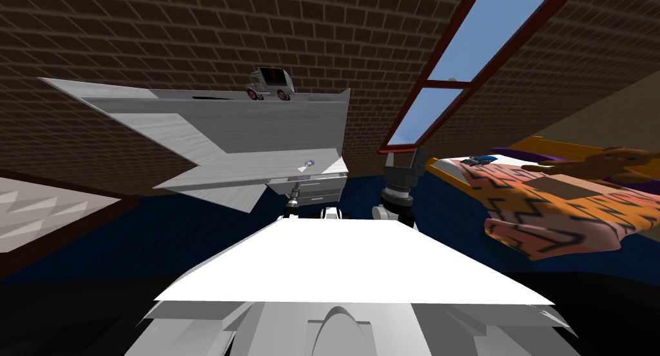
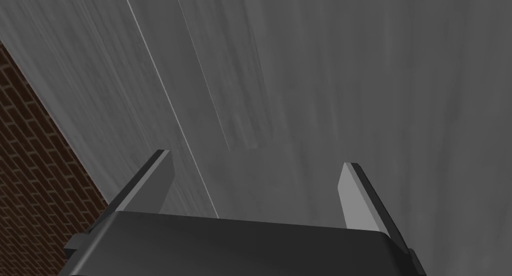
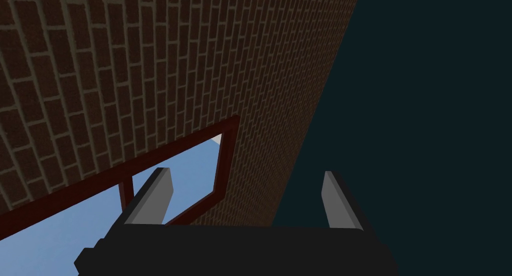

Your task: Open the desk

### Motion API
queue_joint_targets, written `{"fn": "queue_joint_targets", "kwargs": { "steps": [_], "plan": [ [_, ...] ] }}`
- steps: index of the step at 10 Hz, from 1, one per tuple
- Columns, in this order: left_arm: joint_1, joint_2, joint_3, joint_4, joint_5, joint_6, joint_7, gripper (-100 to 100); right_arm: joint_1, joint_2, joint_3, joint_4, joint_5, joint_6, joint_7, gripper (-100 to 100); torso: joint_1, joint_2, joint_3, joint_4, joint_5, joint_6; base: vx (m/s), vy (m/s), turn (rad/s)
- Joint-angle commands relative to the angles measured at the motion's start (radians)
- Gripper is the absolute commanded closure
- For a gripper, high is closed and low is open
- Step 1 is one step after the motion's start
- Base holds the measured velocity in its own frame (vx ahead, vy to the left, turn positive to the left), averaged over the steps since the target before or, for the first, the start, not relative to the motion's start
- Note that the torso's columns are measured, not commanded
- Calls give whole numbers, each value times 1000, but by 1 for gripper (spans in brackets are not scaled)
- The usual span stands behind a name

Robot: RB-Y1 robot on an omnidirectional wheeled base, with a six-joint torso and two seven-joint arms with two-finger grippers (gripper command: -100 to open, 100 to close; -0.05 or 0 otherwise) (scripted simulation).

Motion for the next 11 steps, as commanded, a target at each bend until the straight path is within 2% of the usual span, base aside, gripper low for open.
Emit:
{"fn": "queue_joint_targets", "kwargs": {
  "steps": [1,2,3,4,5,6,11],
  "plan": [
    [-5,-47,1,15,2,-2,-1,-100,0,0,0,0,0,0,0,0,0,2,2,0,1,2,26,6,-14],
    [-5,-64,0,16,2,-2,-1,-100,0,0,0,0,0,0,0,0,-1,4,3,1,0,1,0,0,0],
    [-7,-54,1,17,2,-3,-1,-100,0,0,0,0,0,0,0,0,-2,5,3,1,0,0,0,0,0],
    [-24,-50,4,4,4,27,2,-100,0,0,0,0,0,0,0,0,-1,3,2,1,-1,0,44,1,-12],
    [-18,-52,3,13,3,10,0,-100,0,0,0,0,0,0,0,0,-1,0,0,0,0,0,28,1,-5],
    [-19,-51,4,12,3,14,1,100,0,0,0,0,0,0,0,0,-1,0,0,0,0,0,0,0,0],
    [-1,-45,-8,-30,-2,34,13,100,-1,0,0,0,0,0,0,0,-1,5,3,1,0,0,-178,-22,19]
  ]
}}
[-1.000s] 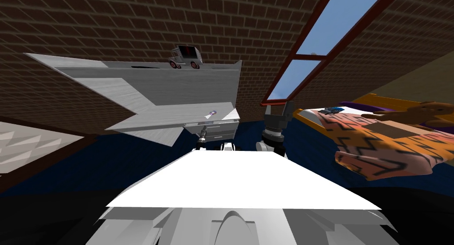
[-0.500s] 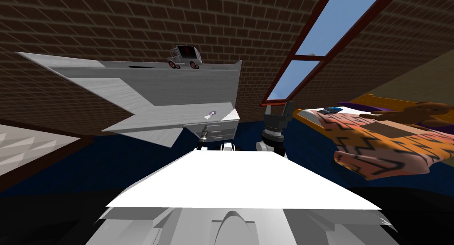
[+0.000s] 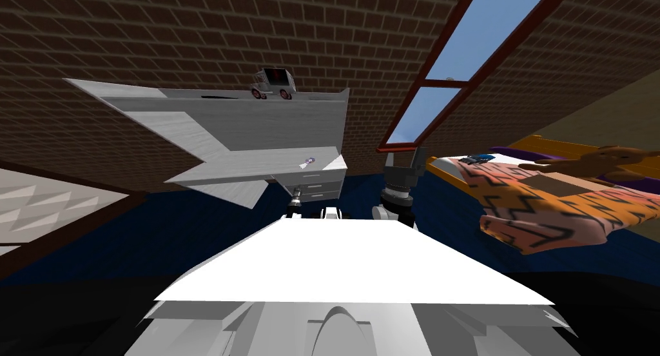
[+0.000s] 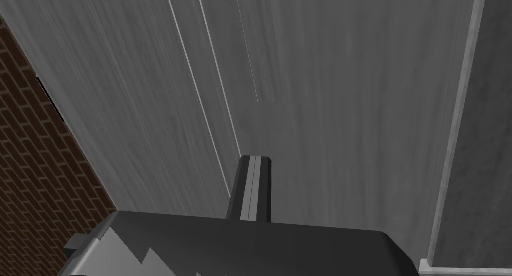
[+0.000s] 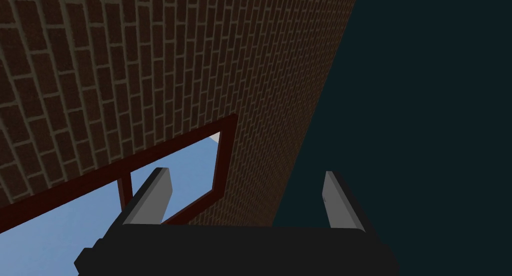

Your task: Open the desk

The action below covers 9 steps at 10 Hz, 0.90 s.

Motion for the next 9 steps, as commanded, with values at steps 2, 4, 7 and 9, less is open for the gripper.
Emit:
{"fn": "queue_joint_targets", "kwargs": {
  "steps": [2,4,7,9],
  "plan": [
    [5,36,-2,-9,-1,1,3,-100,0,0,0,0,0,0,0,0,0,-10,-6,-2,0,0,-49,-6,1],
    [5,66,1,-6,1,-10,1,-100,1,0,0,0,0,0,0,0,0,-12,-7,-3,0,0,85,9,-10],
    [1,66,6,13,5,-23,-3,-100,1,0,0,0,0,0,0,0,-1,-5,-3,-1,0,0,182,15,-16],
    [-3,30,9,36,9,-29,-5,-100,1,0,0,0,0,0,0,0,0,-2,-1,-1,0,0,172,21,-18]
  ]
}}
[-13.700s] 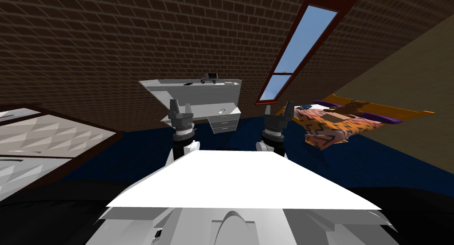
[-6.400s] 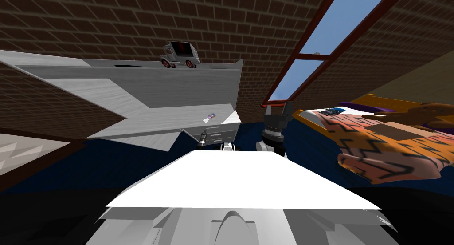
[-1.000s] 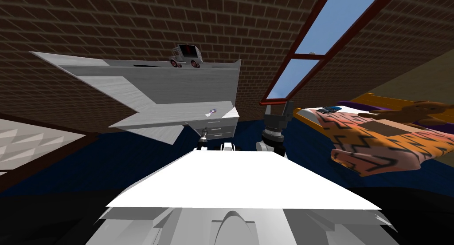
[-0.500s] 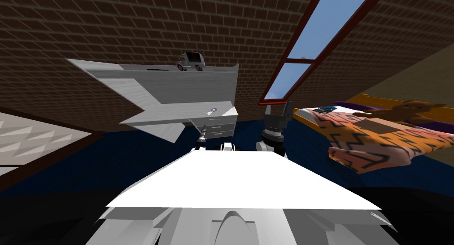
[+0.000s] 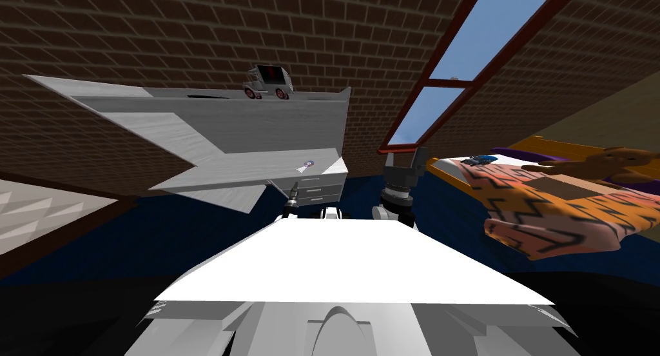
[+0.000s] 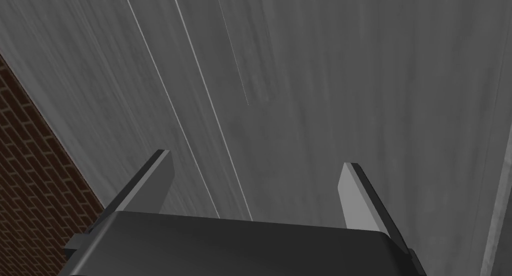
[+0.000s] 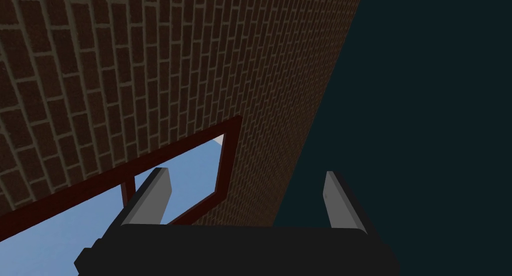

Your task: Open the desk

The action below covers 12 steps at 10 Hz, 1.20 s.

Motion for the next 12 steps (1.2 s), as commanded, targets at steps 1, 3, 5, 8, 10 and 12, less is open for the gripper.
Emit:
{"fn": "queue_joint_targets", "kwargs": {
  "steps": [1,3,5,8,10,12],
  "plan": [
    [-1,-48,2,16,3,-4,-2,-100,0,0,0,0,0,0,0,0,0,0,0,0,0,0,119,17,-8],
    [-4,-60,2,17,3,-2,-2,-100,0,0,0,0,0,0,0,0,-1,3,2,1,0,0,41,0,-1],
    [-11,-61,3,10,4,9,-2,-100,0,0,0,0,0,0,0,0,-1,-1,0,0,0,0,41,-7,-9],
    [-4,-58,-1,-7,2,21,3,100,-1,0,0,0,0,0,0,0,1,3,2,0,1,-1,-80,-8,11],
    [3,-55,-5,-23,0,29,9,100,-1,0,0,0,0,0,0,0,-2,4,2,1,-1,0,-193,-48,19],
    [4,-54,-6,-27,0,31,9,100,-1,0,0,0,0,0,0,0,0,-1,-1,0,0,0,-143,-31,13]
  ]
}}
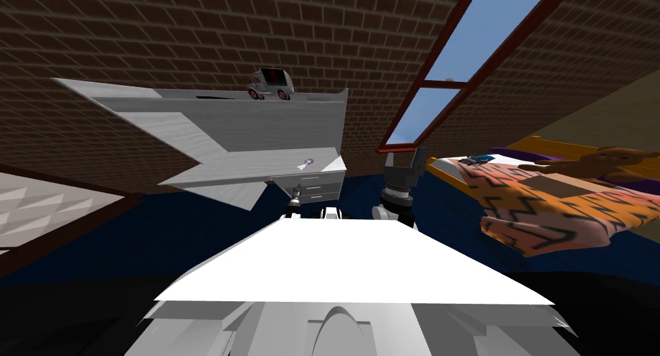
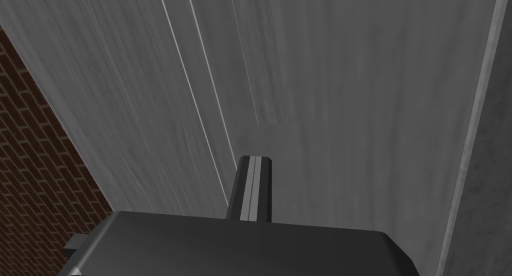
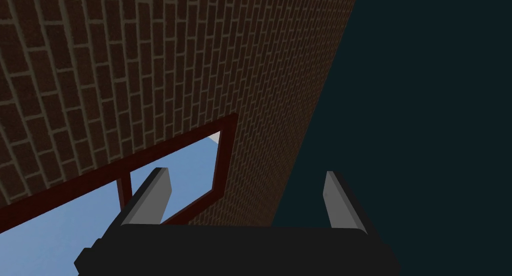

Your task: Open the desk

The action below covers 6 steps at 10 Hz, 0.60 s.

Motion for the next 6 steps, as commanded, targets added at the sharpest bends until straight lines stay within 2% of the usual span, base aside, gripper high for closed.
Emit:
{"fn": "queue_joint_targets", "kwargs": {
  "steps": [1,2,4,6],
  "plan": [
    [1,28,0,-2,0,-3,0,-100,0,0,0,0,0,0,0,0,2,-6,-4,-2,1,0,-12,-5,-5],
    [2,44,1,-2,0,-7,0,-100,0,0,0,0,0,0,0,0,2,-9,-6,-3,1,0,26,5,-2],
    [3,49,3,17,4,-31,-3,-100,1,0,0,0,0,0,0,0,1,-8,-5,-2,1,0,141,29,-14],
    [2,12,4,39,7,-38,-4,-100,1,0,0,0,0,0,0,0,1,-2,-1,-1,0,0,148,41,-10]
  ]
}}
